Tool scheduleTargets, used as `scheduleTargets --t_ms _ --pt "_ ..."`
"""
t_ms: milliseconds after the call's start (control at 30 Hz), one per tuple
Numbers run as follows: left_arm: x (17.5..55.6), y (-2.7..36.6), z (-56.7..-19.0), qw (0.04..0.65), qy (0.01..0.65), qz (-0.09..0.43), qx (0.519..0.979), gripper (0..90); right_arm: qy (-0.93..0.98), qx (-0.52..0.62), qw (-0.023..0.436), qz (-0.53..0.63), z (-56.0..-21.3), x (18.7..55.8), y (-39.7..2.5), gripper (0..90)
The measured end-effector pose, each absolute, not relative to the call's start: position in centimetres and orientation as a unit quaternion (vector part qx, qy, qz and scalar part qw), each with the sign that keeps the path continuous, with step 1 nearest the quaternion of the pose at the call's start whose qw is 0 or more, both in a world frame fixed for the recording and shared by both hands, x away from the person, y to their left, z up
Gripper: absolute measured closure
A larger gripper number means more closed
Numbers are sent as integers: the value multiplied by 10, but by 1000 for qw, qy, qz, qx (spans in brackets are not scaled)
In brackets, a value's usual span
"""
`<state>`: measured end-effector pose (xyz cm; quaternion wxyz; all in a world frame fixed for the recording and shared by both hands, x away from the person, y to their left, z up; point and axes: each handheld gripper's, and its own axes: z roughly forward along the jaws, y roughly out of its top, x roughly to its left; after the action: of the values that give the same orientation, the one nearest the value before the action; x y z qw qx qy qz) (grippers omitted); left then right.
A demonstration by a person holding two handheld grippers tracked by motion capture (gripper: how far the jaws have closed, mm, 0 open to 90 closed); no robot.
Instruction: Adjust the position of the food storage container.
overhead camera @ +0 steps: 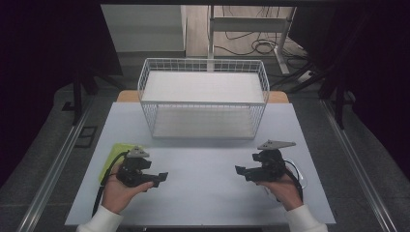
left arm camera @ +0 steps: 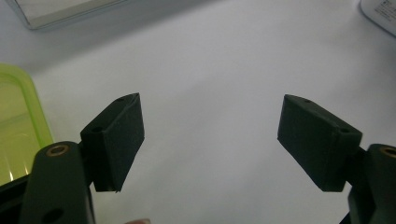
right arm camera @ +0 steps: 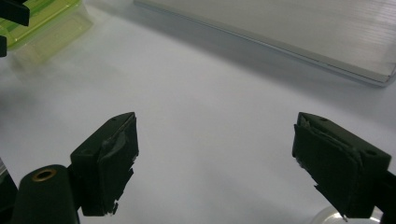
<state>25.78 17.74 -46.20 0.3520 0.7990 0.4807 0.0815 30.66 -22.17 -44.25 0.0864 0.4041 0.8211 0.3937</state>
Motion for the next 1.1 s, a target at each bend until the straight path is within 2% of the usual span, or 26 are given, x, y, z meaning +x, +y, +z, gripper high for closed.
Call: scheduleTargets --t_ms 467,867,1100 --pt "255 185 -463 359 484 84 793 226 826 399 82 391 -442 310 -217 168" --pt "249 188 -458 366 480 94 792 230 827 399 97 384 -437 307 -217 175" --pt "248 190 -449 375 474 95 791 263 824 398 100 391 -431 304 -220 176"
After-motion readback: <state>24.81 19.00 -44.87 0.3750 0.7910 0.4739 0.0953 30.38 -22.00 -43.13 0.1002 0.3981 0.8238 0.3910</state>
